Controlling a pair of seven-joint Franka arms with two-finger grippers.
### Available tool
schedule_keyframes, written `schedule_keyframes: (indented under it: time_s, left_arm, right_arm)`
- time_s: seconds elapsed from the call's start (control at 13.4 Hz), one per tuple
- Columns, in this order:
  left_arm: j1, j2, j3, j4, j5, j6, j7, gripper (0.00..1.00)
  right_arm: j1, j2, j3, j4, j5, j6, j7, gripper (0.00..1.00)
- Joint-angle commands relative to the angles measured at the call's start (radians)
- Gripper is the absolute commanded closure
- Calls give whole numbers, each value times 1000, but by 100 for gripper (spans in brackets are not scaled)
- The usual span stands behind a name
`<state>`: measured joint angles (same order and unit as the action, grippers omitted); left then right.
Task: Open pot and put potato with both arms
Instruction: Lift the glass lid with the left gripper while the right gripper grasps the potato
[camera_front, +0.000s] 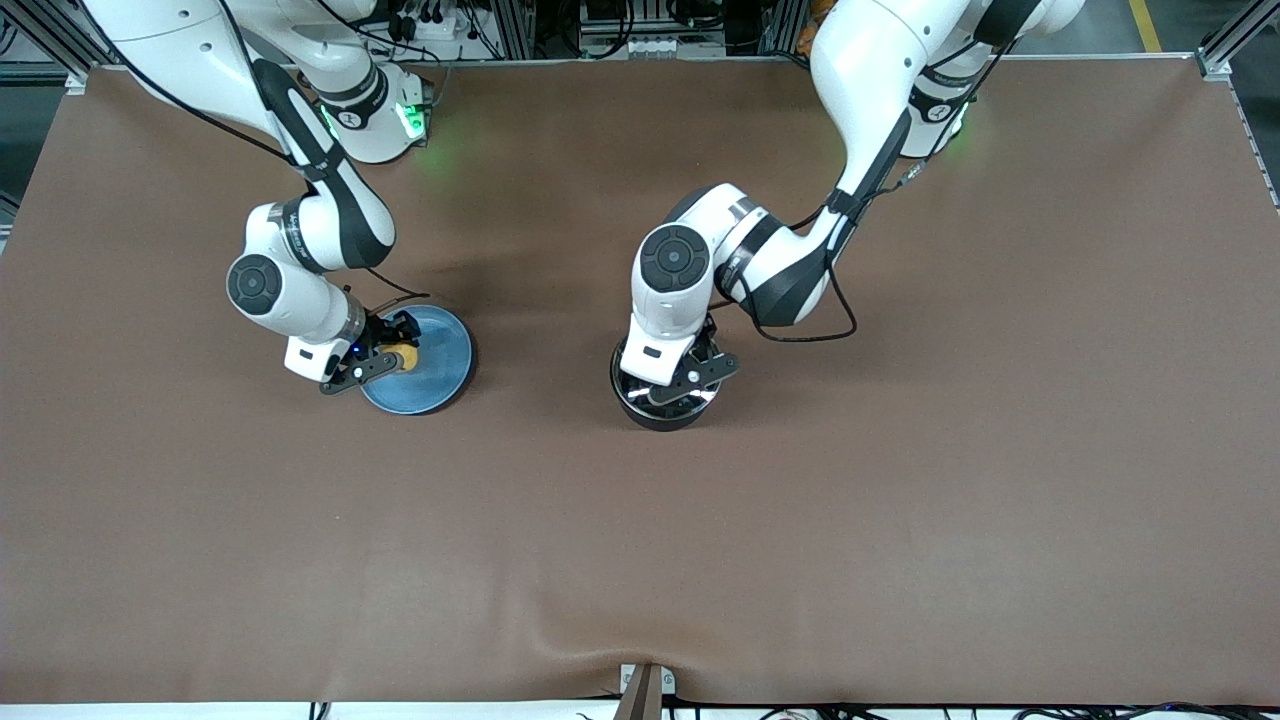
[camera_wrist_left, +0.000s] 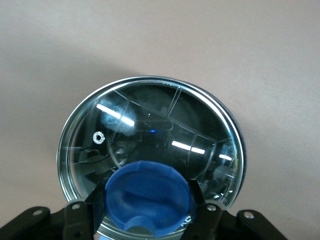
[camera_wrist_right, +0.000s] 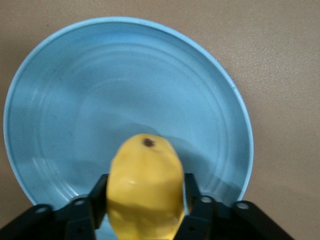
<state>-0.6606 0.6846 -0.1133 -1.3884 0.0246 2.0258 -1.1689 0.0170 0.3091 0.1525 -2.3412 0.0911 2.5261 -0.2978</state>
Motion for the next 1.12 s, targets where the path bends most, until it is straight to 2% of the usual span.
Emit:
schedule_keyframes:
  time_s: [0.0,0.15,0.3,0.45,0.6,0.67,0.9,1.05]
  left_arm:
    - [41,-121,4,-3,29,-120,26,100]
    - [102,-180,3,-11,29,-156,84,100]
    - [192,-230,3,-58,31,-165,197,100]
    - [329,-302,-3,-174,29,-157,440,100]
    - [494,-339,-8,-289,17,-107,640,100]
    - [591,-352,-28,-392,15,-23,781,100]
    - [682,-344,-28,-601,35,234,919,100]
    - [728,-323,-31,-664,55,309,933,100]
  right_arm:
    - [-12,10,5,-20,9,74,-37,63]
    - [-12,1,5,-20,10,66,-30,84]
    - [-12,-37,5,-17,15,45,-24,92]
    - [-6,-102,5,-1,65,-62,20,98]
    - [46,-175,4,0,93,-111,119,100]
    - [101,-218,5,0,91,-122,260,100]
    - [230,-245,19,83,79,-186,526,100]
    - [277,-240,39,182,43,-268,649,100]
